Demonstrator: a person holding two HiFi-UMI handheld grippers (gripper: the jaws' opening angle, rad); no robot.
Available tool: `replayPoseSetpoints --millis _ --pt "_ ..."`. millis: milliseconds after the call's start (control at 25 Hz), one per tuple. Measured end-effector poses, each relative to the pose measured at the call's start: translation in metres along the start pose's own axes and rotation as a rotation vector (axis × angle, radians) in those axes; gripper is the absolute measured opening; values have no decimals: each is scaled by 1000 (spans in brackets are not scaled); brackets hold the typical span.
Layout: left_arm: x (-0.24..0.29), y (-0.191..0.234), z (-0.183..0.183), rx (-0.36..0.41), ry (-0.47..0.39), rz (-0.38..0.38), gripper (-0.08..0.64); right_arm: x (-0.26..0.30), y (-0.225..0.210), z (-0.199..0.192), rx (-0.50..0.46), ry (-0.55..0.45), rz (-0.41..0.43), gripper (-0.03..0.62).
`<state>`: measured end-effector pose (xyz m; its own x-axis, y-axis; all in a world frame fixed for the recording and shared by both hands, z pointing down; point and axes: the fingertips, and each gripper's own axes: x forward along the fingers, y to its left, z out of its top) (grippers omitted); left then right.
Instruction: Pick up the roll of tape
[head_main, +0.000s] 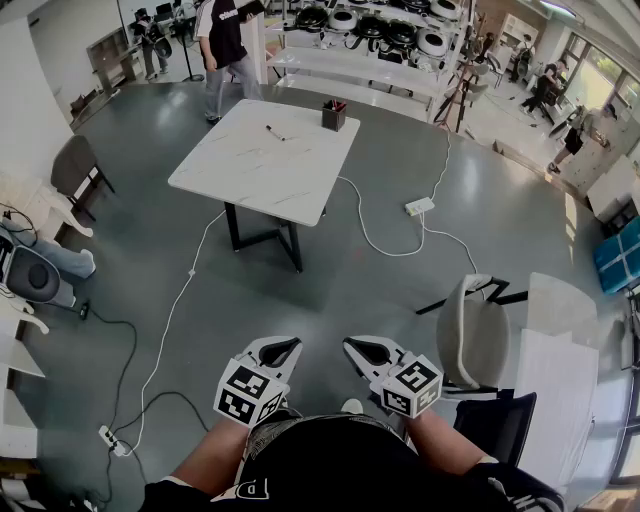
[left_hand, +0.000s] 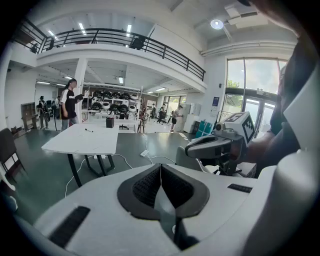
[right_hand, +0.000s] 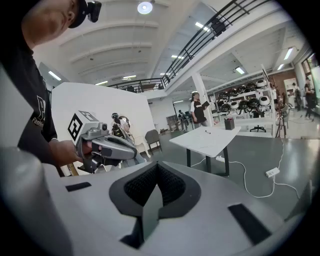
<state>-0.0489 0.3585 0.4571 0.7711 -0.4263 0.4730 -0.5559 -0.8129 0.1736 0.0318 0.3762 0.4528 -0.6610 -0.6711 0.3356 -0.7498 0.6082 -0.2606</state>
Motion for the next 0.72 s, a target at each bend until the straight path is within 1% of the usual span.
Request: replayPoseSetpoints --millis 440,720 --pt "2 12 -5 -4 3 4 20 8 -1 -1 5 -3 2 3" --pt "0 27 -6 -12 2 -19 20 25 5 3 25 2 -6 3"
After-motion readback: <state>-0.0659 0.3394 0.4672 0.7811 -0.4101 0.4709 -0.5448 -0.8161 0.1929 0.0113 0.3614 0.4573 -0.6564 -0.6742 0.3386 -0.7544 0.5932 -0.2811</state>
